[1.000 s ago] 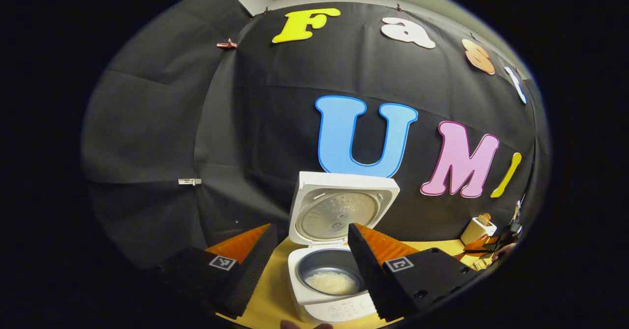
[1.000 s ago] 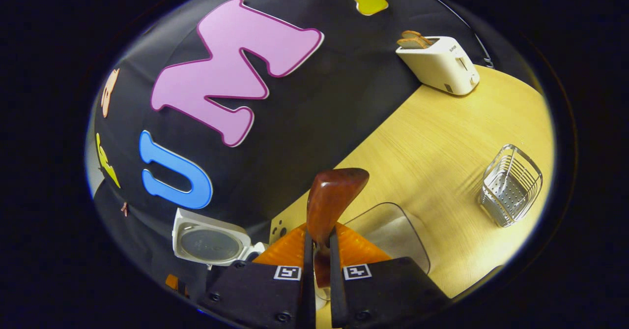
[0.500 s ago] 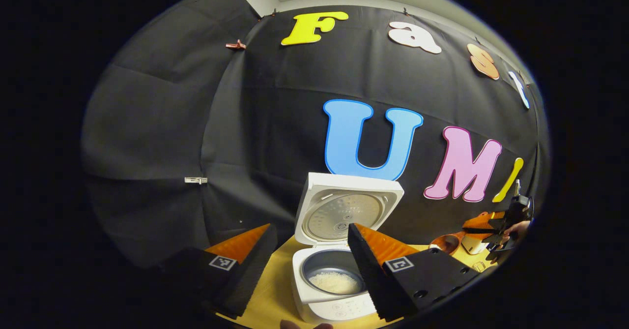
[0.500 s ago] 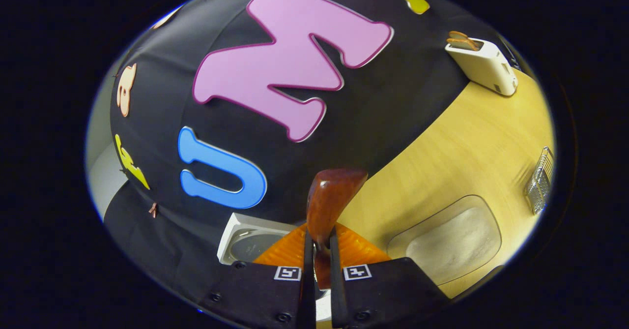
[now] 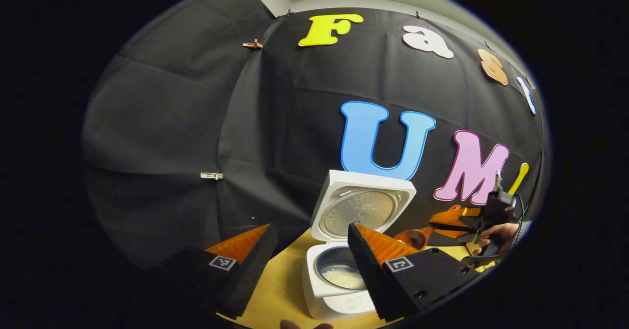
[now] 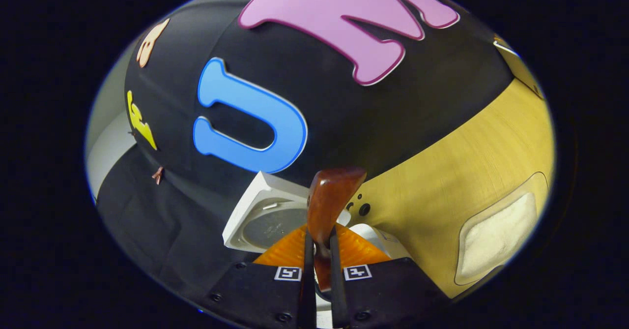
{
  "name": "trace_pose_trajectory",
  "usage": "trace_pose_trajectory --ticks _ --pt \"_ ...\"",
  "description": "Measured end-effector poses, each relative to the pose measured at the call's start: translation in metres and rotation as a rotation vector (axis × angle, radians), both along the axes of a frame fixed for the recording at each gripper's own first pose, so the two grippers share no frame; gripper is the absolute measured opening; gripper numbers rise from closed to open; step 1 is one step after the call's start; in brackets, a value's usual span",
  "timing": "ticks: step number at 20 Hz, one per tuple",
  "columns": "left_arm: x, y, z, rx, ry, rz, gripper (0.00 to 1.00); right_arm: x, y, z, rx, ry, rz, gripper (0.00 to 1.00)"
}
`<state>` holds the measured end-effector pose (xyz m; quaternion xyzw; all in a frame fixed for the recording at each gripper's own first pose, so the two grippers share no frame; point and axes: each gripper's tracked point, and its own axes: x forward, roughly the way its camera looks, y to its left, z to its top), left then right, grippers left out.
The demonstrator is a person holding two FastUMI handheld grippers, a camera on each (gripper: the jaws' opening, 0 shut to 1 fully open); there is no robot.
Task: Close the left gripper, press the button to open the rice cooker; take a wooden spoon from the chopstick holder with the right hand, scoop a spoonful of rice and pour it into the rice cooker, then put the wooden spoon back into the chopstick holder.
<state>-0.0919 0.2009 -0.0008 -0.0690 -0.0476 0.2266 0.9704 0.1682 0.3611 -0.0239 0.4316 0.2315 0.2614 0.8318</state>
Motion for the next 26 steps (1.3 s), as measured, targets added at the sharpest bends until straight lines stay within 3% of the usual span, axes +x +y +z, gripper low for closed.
trace_pose_trajectory --ticks 6,13,26 --pt "-0.009 0.012 -0.013 -0.030 0.010 0.029 0.94 -0.005 0.054 -0.008 -0.214 -0.133 0.083 0.16" --pt "-0.010 0.013 -0.019 0.005 0.035 0.040 0.94 -0.014 0.077 -0.007 -0.429 -0.332 0.150 0.16" --pt "-0.017 0.004 -0.025 -0.007 0.038 0.030 0.94 -0.060 0.107 0.031 -0.803 -0.884 0.283 0.16"
